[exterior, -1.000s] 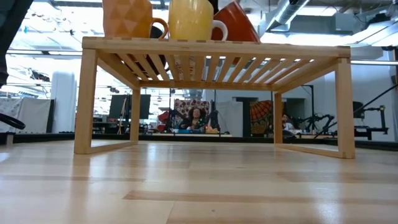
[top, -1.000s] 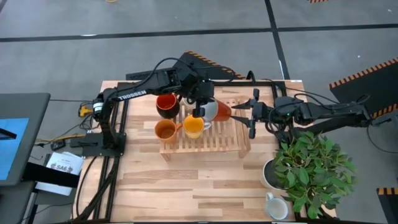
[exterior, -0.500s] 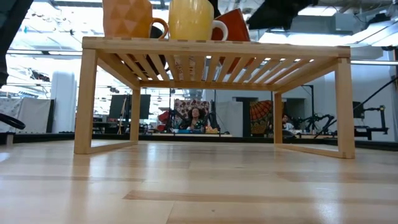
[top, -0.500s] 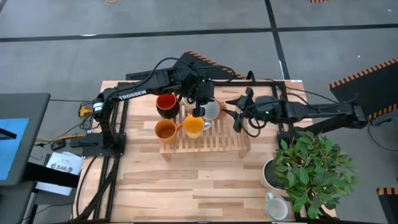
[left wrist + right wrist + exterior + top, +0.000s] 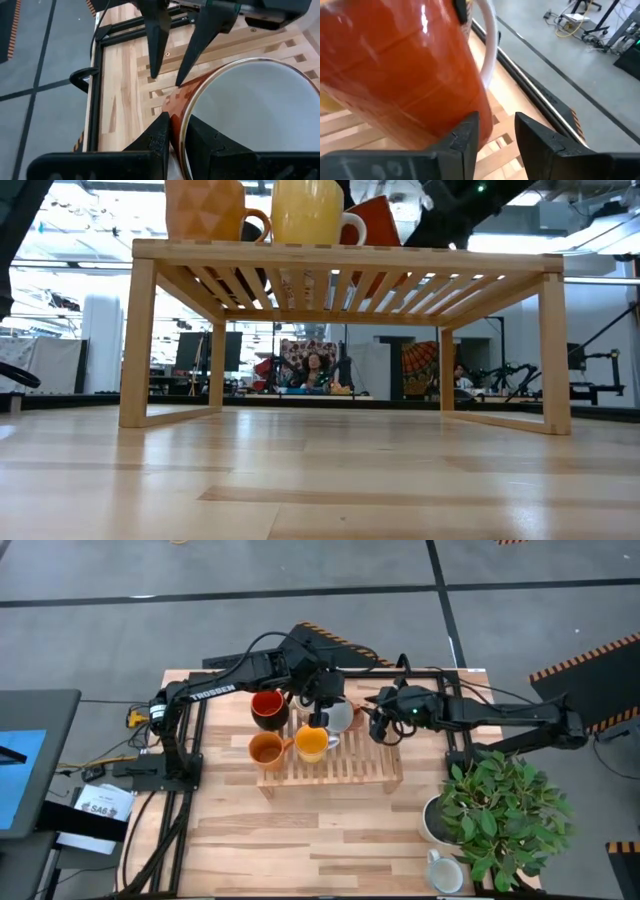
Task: Place coffee mugs
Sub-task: Put the red mug on the shelf
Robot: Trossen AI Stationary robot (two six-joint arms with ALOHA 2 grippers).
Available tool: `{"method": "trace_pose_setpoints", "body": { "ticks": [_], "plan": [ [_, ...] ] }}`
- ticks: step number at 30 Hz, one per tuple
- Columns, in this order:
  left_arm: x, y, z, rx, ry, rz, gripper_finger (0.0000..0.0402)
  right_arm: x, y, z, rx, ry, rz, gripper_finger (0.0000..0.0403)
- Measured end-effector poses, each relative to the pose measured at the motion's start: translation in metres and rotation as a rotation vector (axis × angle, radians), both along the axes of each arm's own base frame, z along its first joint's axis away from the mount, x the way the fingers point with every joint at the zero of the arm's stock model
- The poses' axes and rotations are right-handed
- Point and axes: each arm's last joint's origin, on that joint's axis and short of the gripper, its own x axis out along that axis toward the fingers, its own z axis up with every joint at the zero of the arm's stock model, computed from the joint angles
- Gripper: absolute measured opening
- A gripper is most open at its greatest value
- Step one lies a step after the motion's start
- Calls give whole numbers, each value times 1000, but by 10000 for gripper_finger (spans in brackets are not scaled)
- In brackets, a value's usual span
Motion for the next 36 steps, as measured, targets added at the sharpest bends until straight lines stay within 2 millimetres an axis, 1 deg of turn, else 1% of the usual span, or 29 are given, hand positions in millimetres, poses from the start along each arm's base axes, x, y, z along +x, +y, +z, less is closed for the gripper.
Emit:
{"method": "trace_pose_setpoints", "body": {
  "ticks": [5,11,14,22,26,29,36],
  "plan": [
    [0,0,0,16,1,-9,34,6,-2,-6,7,26,-2,132],
    [2,0,2,53,-20,-32,37,8,-2,-9,9,41,-2,127],
    [3,1,4,69,-37,-40,50,6,-2,-9,10,44,-1,127],
    [3,2,4,110,-32,-26,109,3,-1,-7,9,43,2,127],
    [4,4,7,133,-53,-1,132,1,-2,-5,9,43,-4,127],
    [5,4,9,146,-77,3,140,0,-2,-5,8,42,-5,127],
    [5,8,12,248,-82,72,142,-4,-7,-8,12,88,-35,127]
  ]
}}
